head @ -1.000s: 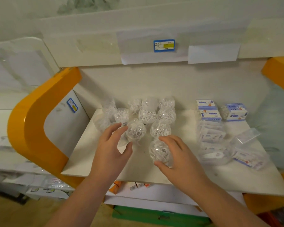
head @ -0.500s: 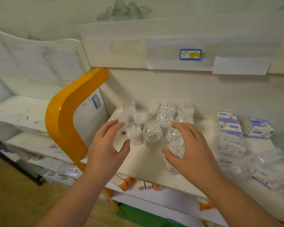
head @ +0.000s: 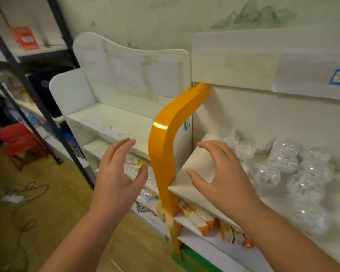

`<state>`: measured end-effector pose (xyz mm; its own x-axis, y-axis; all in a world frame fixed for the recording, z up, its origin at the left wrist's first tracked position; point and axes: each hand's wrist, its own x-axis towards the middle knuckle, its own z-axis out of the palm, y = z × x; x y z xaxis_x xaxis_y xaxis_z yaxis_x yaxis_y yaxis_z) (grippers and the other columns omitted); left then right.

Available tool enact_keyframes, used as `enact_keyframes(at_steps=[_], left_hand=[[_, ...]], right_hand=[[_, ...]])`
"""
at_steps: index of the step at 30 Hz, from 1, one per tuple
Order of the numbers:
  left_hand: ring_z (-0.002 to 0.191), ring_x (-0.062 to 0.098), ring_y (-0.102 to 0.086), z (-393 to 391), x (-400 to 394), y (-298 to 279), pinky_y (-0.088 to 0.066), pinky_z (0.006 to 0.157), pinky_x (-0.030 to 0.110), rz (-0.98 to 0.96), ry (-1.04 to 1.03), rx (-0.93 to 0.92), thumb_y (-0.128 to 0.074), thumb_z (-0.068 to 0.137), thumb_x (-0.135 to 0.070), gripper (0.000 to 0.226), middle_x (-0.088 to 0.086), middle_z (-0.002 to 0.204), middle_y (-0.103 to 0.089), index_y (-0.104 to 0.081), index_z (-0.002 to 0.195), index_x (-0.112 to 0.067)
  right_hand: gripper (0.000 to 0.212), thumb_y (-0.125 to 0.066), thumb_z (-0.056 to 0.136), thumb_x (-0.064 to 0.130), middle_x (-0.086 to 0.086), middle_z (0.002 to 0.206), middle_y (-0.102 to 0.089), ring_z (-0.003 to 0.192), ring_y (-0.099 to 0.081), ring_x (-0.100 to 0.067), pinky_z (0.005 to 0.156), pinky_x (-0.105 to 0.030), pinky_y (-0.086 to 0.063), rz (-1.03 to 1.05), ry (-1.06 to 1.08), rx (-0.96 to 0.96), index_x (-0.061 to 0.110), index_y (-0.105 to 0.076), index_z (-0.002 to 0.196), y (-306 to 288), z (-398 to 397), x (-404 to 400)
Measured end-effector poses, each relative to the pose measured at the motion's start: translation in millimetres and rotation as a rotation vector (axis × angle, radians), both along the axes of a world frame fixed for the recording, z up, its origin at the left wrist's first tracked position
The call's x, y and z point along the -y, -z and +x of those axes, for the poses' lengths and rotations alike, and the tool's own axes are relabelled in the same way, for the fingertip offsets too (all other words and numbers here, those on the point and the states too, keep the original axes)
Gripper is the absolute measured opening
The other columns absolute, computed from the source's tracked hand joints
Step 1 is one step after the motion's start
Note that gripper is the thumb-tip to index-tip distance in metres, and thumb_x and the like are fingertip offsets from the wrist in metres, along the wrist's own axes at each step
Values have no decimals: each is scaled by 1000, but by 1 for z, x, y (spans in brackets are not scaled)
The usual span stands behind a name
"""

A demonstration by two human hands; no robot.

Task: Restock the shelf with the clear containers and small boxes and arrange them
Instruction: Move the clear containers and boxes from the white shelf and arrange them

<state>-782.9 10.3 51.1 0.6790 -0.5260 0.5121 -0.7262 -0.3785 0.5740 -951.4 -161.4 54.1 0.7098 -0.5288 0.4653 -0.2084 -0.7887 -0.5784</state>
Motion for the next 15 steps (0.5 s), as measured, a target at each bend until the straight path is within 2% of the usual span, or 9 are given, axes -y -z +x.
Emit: enact_keyframes(at_steps=[5, 10, 15], left_hand=[[132, 5, -36, 73, -45, 9, -43, 105, 35, 46, 17, -11, -67, 86, -41, 64, -20, 146, -31, -38, 143, -36], [135, 0, -29, 154, -80, 12, -29, 105, 26, 92, 70, -8, -66, 86, -42, 64, -21, 147, -31, -38, 143, -38], [134, -1, -30, 223, -93, 14, -30, 106, 26, 128, 147, -9, -65, 86, -44, 63, -21, 146, -33, -39, 144, -37]], right_hand=[[58, -68, 84, 46, 21, 129, -44, 123, -42, 0, 102, -19, -35, -44, 6, -12, 34, -45, 135, -9, 74, -44], [56, -68, 84, 46, 25, 128, -41, 124, -39, 5, 103, -17, -33, -43, 78, -3, 38, -43, 134, -9, 143, -88], [56, -68, 83, 44, 24, 129, -43, 124, -40, 3, 100, -14, -32, 11, 191, 4, 37, -46, 133, -3, 199, -104]])
